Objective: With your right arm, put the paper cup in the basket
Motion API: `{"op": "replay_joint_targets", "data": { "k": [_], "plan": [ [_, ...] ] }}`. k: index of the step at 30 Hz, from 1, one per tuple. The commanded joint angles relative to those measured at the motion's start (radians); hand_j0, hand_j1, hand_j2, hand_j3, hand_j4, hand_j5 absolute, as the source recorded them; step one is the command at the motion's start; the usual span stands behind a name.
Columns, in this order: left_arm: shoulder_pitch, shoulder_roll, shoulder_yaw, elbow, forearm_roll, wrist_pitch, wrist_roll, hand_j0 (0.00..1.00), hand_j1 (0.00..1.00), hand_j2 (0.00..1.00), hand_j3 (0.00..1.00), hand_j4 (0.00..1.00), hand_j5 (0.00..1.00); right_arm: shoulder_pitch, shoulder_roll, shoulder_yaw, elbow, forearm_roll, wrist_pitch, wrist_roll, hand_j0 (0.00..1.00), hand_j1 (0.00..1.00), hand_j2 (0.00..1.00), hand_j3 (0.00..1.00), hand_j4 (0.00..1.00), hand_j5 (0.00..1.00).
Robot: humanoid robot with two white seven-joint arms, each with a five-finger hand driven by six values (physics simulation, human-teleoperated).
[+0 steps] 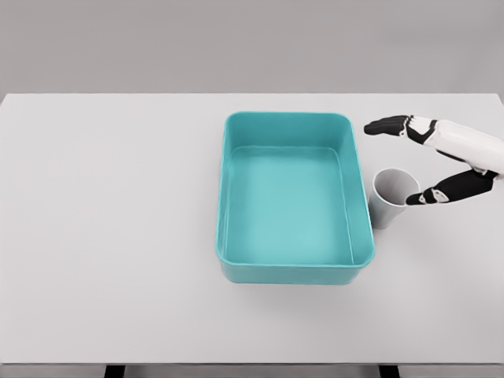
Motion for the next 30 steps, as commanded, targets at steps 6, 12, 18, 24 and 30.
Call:
{"op": "replay_joint_targets", "data": {
  "k": [6,12,18,24,30],
  "plan": [
    [0.000,0.000,0.000,0.000,0.000,0.000,0.000,1.00,1.00,1.00,1.00,1.00,1.00,0.058,-0.001,-0.115,0.019,0.051,0.002,-0.002,1.00,1.00,1.00,1.00,1.00,1.00],
    [0.000,0.000,0.000,0.000,0.000,0.000,0.000,1.00,1.00,1.00,1.00,1.00,1.00,0.275,-0.059,-0.136,0.132,-0.282,0.002,-0.002,1.00,1.00,1.00,1.00,1.00,1.00],
    [0.000,0.000,0.000,0.000,0.000,0.000,0.000,1.00,1.00,1.00,1.00,1.00,1.00,0.307,0.141,-0.195,0.164,-0.459,0.002,0.202,1.00,1.00,1.00,1.00,1.00,1.00],
    [0.000,0.000,0.000,0.000,0.000,0.000,0.000,1.00,1.00,1.00,1.00,1.00,1.00,0.318,0.462,-0.485,0.208,-0.457,0.160,0.295,1.00,1.00,1.00,1.00,1.00,1.00],
    [-0.002,0.000,0.000,0.000,0.000,0.000,0.000,1.00,1.00,1.00,1.00,1.00,1.00,0.391,0.338,-0.488,0.197,-0.462,0.198,0.295,1.00,1.00,1.00,1.00,1.00,1.00]
  ]
}}
